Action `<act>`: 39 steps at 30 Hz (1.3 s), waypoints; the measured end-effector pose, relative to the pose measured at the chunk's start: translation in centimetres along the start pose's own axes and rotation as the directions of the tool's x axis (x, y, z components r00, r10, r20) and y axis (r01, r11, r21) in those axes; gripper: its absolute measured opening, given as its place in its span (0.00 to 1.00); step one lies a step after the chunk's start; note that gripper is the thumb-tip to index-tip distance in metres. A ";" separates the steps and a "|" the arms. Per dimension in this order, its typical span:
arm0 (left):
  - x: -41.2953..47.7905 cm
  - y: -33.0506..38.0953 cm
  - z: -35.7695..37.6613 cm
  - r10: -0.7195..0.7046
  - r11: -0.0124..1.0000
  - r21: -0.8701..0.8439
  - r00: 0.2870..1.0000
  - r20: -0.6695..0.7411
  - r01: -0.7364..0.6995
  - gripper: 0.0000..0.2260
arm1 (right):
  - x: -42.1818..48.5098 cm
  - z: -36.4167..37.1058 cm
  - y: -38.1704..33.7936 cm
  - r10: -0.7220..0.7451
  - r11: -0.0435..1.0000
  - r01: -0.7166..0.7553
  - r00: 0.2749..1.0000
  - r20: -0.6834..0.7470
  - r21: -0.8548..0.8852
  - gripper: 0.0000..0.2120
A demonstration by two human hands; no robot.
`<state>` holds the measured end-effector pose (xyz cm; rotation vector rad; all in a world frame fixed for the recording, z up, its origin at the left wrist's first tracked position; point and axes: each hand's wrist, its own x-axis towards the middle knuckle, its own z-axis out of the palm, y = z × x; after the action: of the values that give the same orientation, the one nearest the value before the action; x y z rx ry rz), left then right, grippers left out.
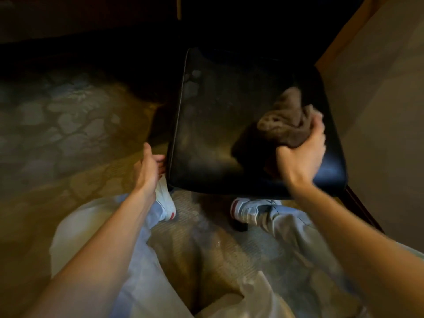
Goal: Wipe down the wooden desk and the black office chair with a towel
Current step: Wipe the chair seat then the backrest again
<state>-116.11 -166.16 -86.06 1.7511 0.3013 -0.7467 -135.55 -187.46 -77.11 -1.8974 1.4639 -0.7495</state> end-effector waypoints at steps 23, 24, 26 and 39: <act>-1.5 -1.1 0.1 -0.263 0.957 0.238 0.834 0.485 0.163 0.44 | 1.1 6.0 -5.5 -0.321 0.885 0.402 0.892 0.319 -0.233 0.38; -1.5 -1.2 -0.1 -0.265 0.952 0.276 0.816 0.514 0.135 0.45 | 3.0 6.2 -5.8 -0.272 0.876 0.387 0.889 0.369 -0.286 0.38; -1.9 -1.2 0.1 -0.260 0.941 0.331 0.773 0.579 0.068 0.46 | 4.8 7.2 -5.6 -0.154 0.852 0.364 0.861 0.484 -0.376 0.37; 0.4 1.4 2.6 -0.142 0.959 -0.206 0.960 0.240 0.194 0.29 | 0.0 9.3 -6.7 -0.644 0.571 0.789 0.603 0.471 -0.229 0.34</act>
<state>-115.93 -169.13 -85.62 1.4214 0.3714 -0.9845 -124.40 -184.94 -77.99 -2.8678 0.5736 -0.3988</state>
